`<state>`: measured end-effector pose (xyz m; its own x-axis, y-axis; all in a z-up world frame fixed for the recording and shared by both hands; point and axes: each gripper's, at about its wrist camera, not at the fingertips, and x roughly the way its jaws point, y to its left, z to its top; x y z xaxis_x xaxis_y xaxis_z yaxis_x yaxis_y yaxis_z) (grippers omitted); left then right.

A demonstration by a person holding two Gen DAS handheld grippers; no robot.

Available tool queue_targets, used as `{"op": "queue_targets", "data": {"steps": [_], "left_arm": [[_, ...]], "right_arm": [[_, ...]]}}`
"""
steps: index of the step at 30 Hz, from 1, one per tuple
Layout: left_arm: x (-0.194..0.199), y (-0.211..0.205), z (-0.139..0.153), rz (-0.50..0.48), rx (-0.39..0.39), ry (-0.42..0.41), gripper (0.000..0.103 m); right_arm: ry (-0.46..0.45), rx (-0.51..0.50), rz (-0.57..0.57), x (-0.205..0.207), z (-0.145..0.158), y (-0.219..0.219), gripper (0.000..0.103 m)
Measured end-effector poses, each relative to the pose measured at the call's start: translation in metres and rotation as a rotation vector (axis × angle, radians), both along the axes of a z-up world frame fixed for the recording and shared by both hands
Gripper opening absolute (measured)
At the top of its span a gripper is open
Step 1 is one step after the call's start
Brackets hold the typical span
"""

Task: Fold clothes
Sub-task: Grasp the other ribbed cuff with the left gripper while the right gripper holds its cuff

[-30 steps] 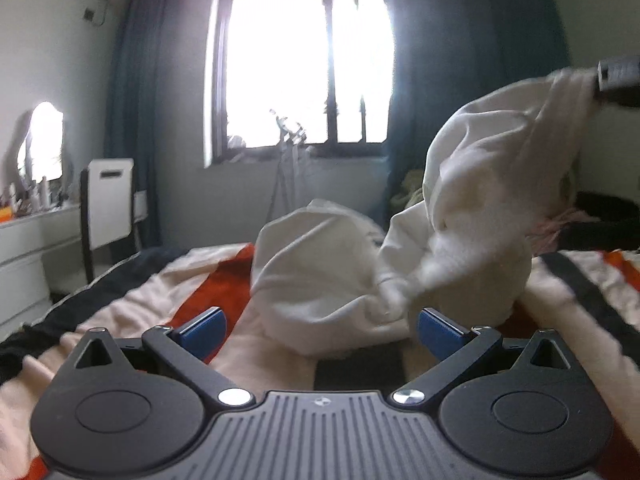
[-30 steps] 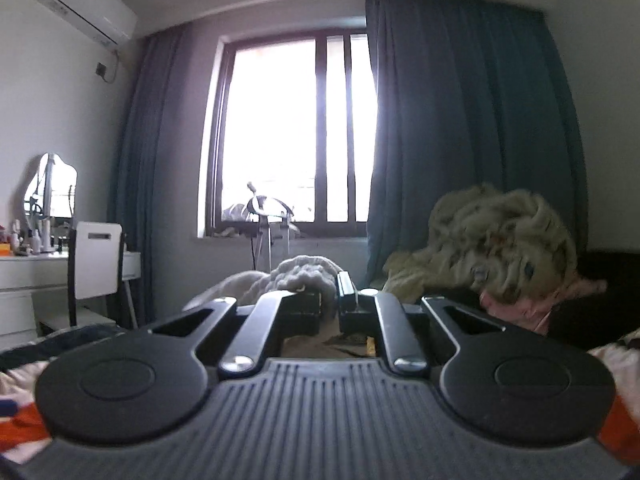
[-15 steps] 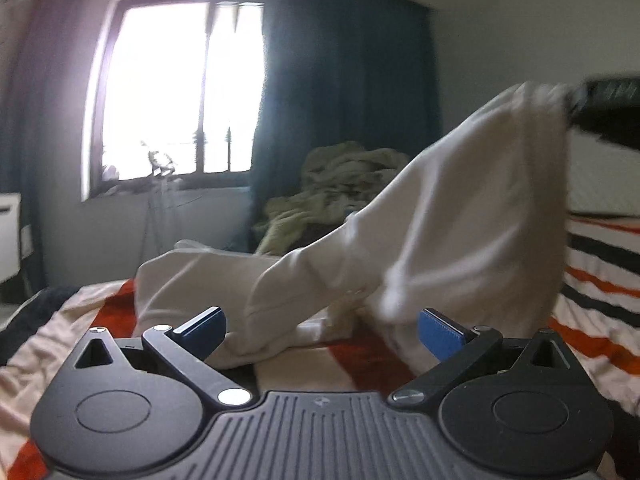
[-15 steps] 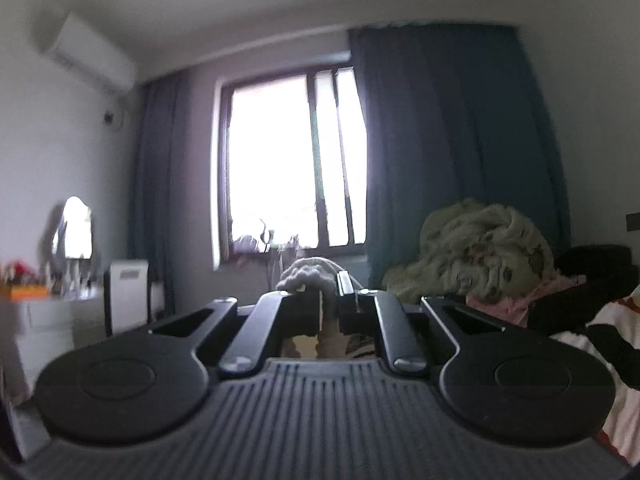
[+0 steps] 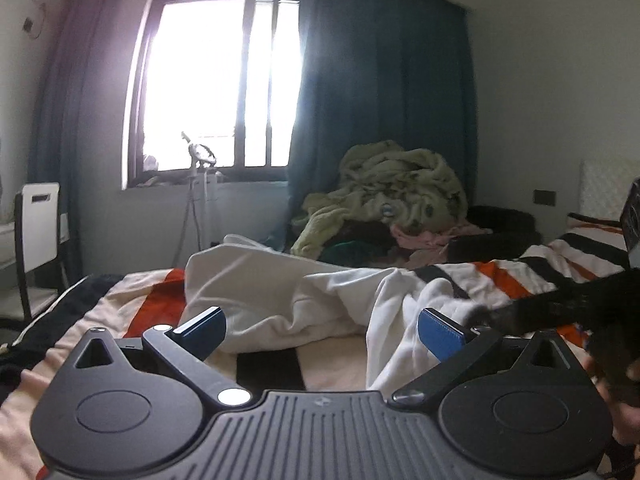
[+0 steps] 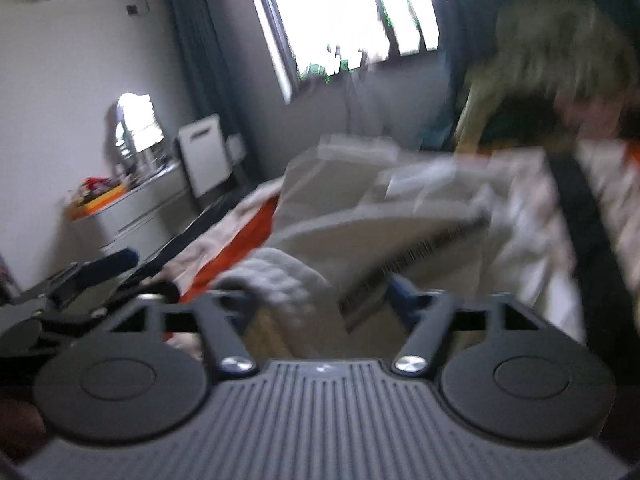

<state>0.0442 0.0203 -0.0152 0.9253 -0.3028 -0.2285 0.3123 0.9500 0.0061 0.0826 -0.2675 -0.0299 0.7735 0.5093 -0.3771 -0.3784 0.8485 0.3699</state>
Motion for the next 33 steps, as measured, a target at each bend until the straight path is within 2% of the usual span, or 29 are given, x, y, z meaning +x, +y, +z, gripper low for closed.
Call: {"op": "queue_targets", "data": {"steps": [3,6,8,11,15,16,19,21,23,25,28,31,33], "left_arm": [[0.000,-0.002,0.000,-0.020,0.014,0.018,0.103],[-0.003,-0.014,-0.005,-0.063,0.051,0.002,0.103],[-0.007,-0.024,-0.008,-0.087,0.074,-0.005,0.103],[-0.010,-0.038,-0.016,-0.116,0.130,0.002,0.103],[-0.005,-0.060,-0.031,-0.097,0.254,0.005,0.103],[0.000,-0.065,-0.033,-0.086,0.263,0.000,0.103],[0.015,-0.081,-0.040,-0.058,0.274,-0.016,0.103],[0.029,-0.088,-0.039,-0.042,0.230,-0.011,0.103],[0.043,-0.091,-0.038,-0.021,0.171,-0.002,0.103],[0.056,-0.086,-0.037,0.070,0.120,-0.003,0.103],[0.071,-0.057,-0.030,0.196,-0.001,0.030,0.103],[0.079,-0.028,-0.024,0.331,-0.096,0.036,0.103],[0.081,-0.010,-0.020,0.404,-0.131,0.040,0.103]], "right_arm": [[0.038,0.033,0.021,-0.013,0.005,-0.009,0.080],[0.053,0.044,0.019,-0.029,0.016,-0.021,0.086],[0.033,0.007,-0.016,-0.038,0.020,-0.032,0.086],[0.033,-0.046,-0.151,-0.047,0.019,-0.048,0.086],[0.098,-0.171,-0.358,-0.039,0.008,-0.063,0.086],[0.116,-0.174,-0.396,-0.036,0.004,-0.068,0.086],[0.202,-0.090,-0.465,-0.029,-0.012,-0.089,0.086],[0.264,-0.027,-0.498,-0.026,-0.023,-0.100,0.086],[0.306,-0.013,-0.526,-0.025,-0.033,-0.105,0.086],[0.335,0.009,-0.533,-0.024,-0.040,-0.106,0.086],[0.350,0.055,-0.496,-0.025,-0.045,-0.101,0.086],[0.354,0.034,-0.405,-0.018,-0.046,-0.082,0.086],[0.358,-0.044,-0.375,-0.012,-0.049,-0.065,0.086]]}}
